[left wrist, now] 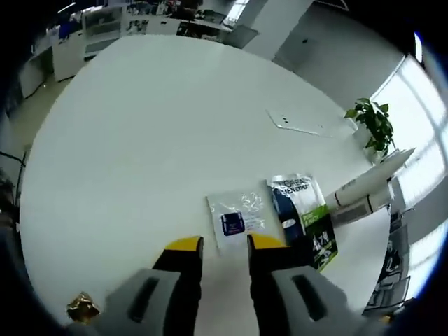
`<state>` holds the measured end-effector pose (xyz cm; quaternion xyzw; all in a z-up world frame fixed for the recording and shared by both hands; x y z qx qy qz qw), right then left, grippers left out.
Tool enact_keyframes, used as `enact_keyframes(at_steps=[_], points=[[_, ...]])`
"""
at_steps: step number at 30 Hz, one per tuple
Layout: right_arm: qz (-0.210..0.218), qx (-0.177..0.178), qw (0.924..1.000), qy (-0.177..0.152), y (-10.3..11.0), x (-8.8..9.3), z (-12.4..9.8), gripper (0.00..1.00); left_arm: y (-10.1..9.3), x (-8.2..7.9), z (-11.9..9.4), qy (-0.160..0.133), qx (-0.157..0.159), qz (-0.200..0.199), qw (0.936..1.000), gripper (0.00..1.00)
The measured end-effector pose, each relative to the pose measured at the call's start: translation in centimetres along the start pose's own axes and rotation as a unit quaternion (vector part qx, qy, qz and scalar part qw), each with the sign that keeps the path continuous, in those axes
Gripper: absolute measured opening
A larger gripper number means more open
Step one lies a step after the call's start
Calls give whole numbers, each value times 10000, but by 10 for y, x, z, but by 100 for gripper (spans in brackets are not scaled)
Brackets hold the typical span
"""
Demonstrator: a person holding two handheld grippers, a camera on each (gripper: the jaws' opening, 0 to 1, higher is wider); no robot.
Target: Arrange the skincare products in the storage area until every visible bottle or jar stands upright without overlapping.
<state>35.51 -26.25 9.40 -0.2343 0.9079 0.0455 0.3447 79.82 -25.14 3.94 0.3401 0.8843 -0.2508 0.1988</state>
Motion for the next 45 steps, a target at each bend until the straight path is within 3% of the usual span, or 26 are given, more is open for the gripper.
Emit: enact_keyframes(at_steps=[5,9,13,15,19,24,27,29,30,33,37,40,42,45], points=[[-21,-5,10000,-17,0,-1,0,32,19,-1,-14,-14,-266,422,9988,30],[-45,-15,10000,-28,0,-1,0,32,50,3,-35,56,-675,860,9940,35],[-62,-30,10000,-40,1,-2,0,31,89,12,-54,157,-1251,878,9881,43],[-77,-41,10000,-35,1,-2,0,31,102,20,-61,282,-1339,1117,9843,49],[-78,-58,9999,-48,2,-2,0,31,105,44,-69,774,-1070,1629,9778,62],[-86,-57,9999,-27,2,-1,0,31,103,69,-76,1524,-763,2478,9537,67],[-84,-70,9999,-14,2,-1,0,31,103,77,-74,1623,-649,2595,9498,70],[-65,-66,10000,-6,1,-1,0,31,105,86,-76,1906,-689,2772,9392,68],[-47,-66,10000,3,1,-1,0,31,99,82,-74,1687,-545,2604,9491,66],[-18,-49,10000,19,0,0,0,31,99,83,-78,1780,-518,2592,9479,64],[-2,-72,10000,38,1,1,0,31,99,85,-81,1768,-564,2463,9513,60],[-12,-68,10000,13,1,0,0,30,97,87,-86,1791,-592,2450,9510,48],[-22,-54,10000,20,1,0,0,30,98,86,-87,1733,-622,2355,9543,33],[-33,-34,10000,-5,0,-1,-1,30,89,94,-91,1772,-669,2244,9559,33]])
Point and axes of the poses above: the point that each gripper's makers call its tool centre point, and the gripper's own axes: z roughly forward along the fingers, y roughly to its left, x roughly out of its underside, the point moved 4 cm from there along -z, roughly backward along the fingers, and after that the axes turned 2 degrees about z, right-handed, at the moved point
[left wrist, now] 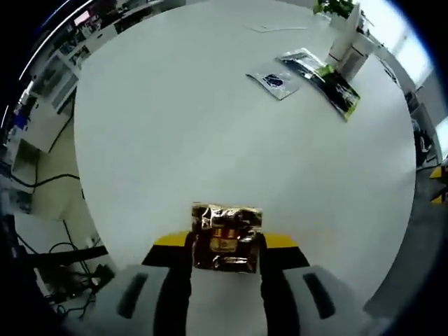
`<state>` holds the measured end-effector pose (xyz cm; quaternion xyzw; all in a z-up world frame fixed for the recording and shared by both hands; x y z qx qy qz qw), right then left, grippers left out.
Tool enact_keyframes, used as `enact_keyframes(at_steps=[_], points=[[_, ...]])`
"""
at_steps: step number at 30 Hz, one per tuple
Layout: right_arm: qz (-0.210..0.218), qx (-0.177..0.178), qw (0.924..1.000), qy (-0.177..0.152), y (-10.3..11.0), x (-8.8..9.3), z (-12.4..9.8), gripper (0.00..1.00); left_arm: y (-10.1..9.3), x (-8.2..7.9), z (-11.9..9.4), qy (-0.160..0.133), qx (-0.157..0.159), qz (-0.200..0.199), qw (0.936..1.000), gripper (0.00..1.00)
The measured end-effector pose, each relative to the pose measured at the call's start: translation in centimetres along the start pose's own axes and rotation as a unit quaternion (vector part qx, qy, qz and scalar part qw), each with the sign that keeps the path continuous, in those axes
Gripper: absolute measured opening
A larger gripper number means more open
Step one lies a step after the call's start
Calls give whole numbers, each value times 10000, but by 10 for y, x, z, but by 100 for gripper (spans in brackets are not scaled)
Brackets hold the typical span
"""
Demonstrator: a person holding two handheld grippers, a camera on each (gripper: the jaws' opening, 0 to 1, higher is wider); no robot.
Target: Arrange the skincare products in the storage area until every visible bottle or jar stands upright without overlapping.
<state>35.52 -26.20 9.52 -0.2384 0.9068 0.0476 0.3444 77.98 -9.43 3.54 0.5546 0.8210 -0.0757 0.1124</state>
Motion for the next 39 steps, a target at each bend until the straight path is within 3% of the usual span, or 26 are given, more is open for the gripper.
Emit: enact_keyframes(at_steps=[2,7,8,9,10,11,15,18,20,22,23,26,28,34,39], points=[[-25,9,10000,-11,0,0,0,30,-8,3,-1,93,-43,48,9999,33],[-66,46,9999,-84,-1,-3,-2,30,-20,-2,-14,-254,-217,-393,9987,25],[-69,62,9999,-110,-1,-3,-2,30,-24,-1,-19,-263,-199,-360,9988,3],[-68,68,9999,-127,-1,-4,-2,30,-14,2,-26,-229,-668,-429,9966,4],[-82,78,9998,-151,-1,-5,-3,30,-19,-1,-31,-350,-371,-444,9977,1],[-92,83,9998,-162,-1,-5,-3,30,-21,2,-34,-335,-321,-603,9971,0],[-169,92,9996,-211,1,-6,-4,30,-33,7,-35,-445,-446,-466,9969,0],[-245,130,9994,-205,1,-6,-5,30,-32,11,-39,-569,-523,-395,9962,0],[-244,155,9993,-216,0,-6,-5,30,-29,15,-41,-488,-546,-254,9970,0],[-243,178,9993,-217,-1,-7,-6,30,-19,14,-45,-510,-821,141,9952,3],[-258,194,9992,-217,-1,-7,-6,30,-20,15,-46,-518,-752,168,9957,6],[-271,190,9992,-212,-1,-7,-6,30,-8,12,-45,-510,-695,373,9956,30],[-267,188,9993,-178,-1,-5,-5,30,2,9,-43,-422,-691,626,9948,40],[-207,148,9997,-68,-1,-2,-3,30,20,1,-31,-101,-691,1172,9907,56],[-129,142,9998,55,-3,2,0,29,42,-1,-17,249,-577,1400,9882,56]])
Point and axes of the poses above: the point that each gripper's makers call its tool centre point, and the gripper's own axes: z roughly forward along the fingers, y roughly to its left, x roughly out of its underside, the point moved 4 cm from there along -z, roughly backward along the fingers, and after that the axes turned 2 degrees about z, right-handed, at the moved point
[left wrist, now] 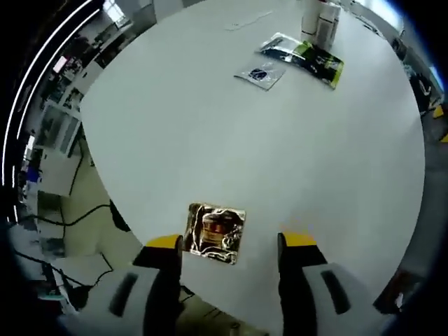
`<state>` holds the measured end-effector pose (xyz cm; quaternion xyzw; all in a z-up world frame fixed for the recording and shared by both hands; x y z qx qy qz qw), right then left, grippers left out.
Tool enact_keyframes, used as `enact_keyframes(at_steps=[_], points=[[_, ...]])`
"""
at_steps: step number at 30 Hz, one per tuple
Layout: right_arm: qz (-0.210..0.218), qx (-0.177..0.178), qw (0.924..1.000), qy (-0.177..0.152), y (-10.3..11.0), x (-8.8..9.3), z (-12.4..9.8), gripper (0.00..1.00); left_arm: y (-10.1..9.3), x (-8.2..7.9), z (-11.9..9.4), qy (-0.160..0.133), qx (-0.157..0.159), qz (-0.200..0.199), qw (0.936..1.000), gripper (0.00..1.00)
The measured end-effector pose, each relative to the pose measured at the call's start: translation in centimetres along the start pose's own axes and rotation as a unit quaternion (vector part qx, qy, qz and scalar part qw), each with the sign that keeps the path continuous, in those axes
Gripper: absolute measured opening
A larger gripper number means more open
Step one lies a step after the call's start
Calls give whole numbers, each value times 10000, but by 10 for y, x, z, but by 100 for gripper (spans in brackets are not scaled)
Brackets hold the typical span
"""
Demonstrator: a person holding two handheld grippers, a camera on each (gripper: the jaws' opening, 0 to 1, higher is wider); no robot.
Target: Arrange the skincare products in the storage area until every visible bottle or jar stands upright without overlapping.
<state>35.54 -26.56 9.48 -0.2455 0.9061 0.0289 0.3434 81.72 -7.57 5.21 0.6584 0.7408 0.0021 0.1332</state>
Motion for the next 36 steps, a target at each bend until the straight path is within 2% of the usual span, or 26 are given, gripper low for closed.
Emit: enact_keyframes(at_steps=[7,10,13,14,18,24,26,36], points=[[86,-51,9998,186,0,6,3,29,17,1,16,160,175,144,9996,50],[118,-74,9997,222,0,7,4,29,5,5,24,186,633,-24,9978,50],[110,-87,9996,263,1,8,4,29,-5,6,22,152,913,-82,9957,38],[123,-99,9995,270,1,8,4,29,-3,4,21,86,850,61,9963,38],[88,-124,9995,269,3,8,5,29,-8,5,20,47,812,-75,9967,35],[82,-88,9997,235,1,7,4,29,-29,2,13,-22,798,-45,9968,34],[63,-69,9997,216,1,7,3,29,-36,1,10,-68,799,-157,9967,33],[-68,-51,10000,-30,3,-1,-1,29,-71,-10,-30,-674,638,-446,9947,34]])
Point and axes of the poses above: the point that each gripper's makers call its tool centre point, and the gripper's own axes: z roughly forward along the fingers, y roughly to its left, x roughly out of its underside, the point moved 4 cm from there along -z, roughly backward along the fingers, and after that the axes turned 2 degrees about z, right-handed, at the moved point
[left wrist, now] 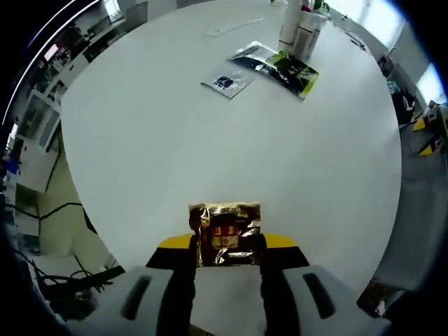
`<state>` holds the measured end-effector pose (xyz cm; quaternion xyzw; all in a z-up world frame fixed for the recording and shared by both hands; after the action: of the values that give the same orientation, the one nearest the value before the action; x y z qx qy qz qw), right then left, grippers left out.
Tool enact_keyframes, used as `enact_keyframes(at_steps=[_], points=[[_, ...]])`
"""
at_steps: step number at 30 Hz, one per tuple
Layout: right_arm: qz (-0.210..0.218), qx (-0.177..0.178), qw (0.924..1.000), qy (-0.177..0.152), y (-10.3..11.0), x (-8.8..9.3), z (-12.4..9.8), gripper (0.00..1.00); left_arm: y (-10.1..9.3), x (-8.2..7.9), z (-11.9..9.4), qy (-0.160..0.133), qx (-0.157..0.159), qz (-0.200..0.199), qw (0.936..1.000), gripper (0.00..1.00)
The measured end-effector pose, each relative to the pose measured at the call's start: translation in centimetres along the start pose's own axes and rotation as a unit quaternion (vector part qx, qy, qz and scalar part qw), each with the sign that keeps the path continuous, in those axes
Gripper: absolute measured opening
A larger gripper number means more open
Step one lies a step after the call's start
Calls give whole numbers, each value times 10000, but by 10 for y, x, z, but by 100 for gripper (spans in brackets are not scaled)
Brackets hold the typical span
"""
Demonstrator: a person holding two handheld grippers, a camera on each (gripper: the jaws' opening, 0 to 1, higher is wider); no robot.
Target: Arrange the skincare products in the storage area until every visible bottle or jar stands upright without overlapping.
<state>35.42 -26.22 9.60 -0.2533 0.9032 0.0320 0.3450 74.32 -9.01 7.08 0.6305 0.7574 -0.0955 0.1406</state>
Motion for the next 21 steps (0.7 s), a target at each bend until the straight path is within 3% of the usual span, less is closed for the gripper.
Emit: enact_keyframes(at_steps=[5,6,7,15,18,21], points=[[0,-2,9999,-136,0,-4,-3,29,-31,-9,-20,-562,-100,-313,9979,34],[24,-9,9999,-166,0,-5,-3,29,-45,-12,-26,-809,-130,-551,9951,34],[73,-6,9998,-203,-1,-6,-4,29,-53,-12,-28,-908,-89,-542,9943,34],[239,-77,9982,-547,0,-16,-9,29,-138,-5,-50,-1279,64,-522,9904,34],[326,-150,9975,-612,1,-17,-10,29,-166,-9,-58,-1596,128,-638,9850,34],[712,-258,9938,-810,-3,-22,-13,29,-191,-14,-62,-1823,207,-769,9800,35]])
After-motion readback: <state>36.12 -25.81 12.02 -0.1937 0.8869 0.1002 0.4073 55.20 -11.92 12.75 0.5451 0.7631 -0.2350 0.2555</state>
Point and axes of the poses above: the point that each gripper's makers call its tool centre point, and the gripper's own axes: z roughly forward along the fingers, y roughly to its left, x roughly out of its underside, the point moved 4 cm from there along -z, roughly backward along the fingers, and after that the axes turned 2 degrees about z, right-handed, at the moved point
